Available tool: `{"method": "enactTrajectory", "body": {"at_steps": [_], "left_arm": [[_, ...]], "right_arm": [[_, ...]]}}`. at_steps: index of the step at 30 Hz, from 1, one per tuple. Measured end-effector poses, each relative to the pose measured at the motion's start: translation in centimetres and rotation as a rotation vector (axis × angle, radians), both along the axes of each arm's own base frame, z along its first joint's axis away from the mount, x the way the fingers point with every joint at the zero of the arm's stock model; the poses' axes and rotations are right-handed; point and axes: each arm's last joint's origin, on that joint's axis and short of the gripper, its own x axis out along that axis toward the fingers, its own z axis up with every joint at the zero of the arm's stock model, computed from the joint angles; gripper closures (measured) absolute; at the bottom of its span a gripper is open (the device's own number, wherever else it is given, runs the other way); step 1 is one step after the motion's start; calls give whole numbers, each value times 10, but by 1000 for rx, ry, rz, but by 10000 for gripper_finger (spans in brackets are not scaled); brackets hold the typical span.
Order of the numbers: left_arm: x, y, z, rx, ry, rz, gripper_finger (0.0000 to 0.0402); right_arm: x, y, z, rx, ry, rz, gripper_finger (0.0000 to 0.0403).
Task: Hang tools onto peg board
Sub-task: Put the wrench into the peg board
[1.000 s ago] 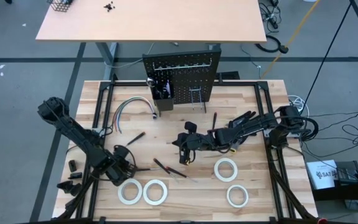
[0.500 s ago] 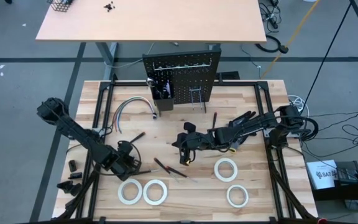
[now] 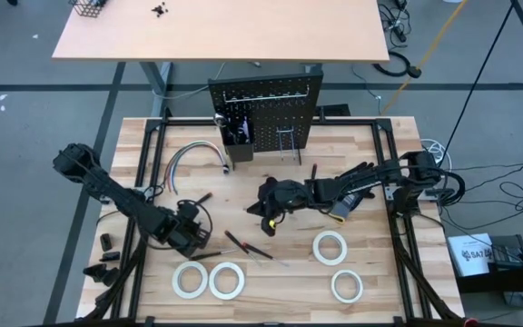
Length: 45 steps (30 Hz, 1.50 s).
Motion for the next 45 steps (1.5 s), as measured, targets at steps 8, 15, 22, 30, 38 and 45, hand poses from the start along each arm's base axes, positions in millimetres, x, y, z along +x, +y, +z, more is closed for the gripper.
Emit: {"method": "enactTrajectory", "body": {"at_steps": [8, 15, 22, 30, 38, 45], "left_arm": [[16, 5, 19, 47, -63, -64, 386], [22, 21, 41, 114, -143, -71, 386], [30, 33, 63, 128, -348, -14, 388], [51, 40, 87, 133, -619, -13, 388], [59, 45, 95, 176, -701, -34, 398], [67, 43, 110, 230, -832, -137, 400]], "right_arm": [[-3, -1, -4, 94, -90, 28, 403], [-3, 1, -4, 104, -91, 32, 403], [-3, 2, -4, 128, -94, 27, 387], [-2, 1, -2, 218, -108, -65, 282], [0, 1, 6, 229, -190, -56, 194], [5, -1, 5, 209, -267, -12, 178]]}}
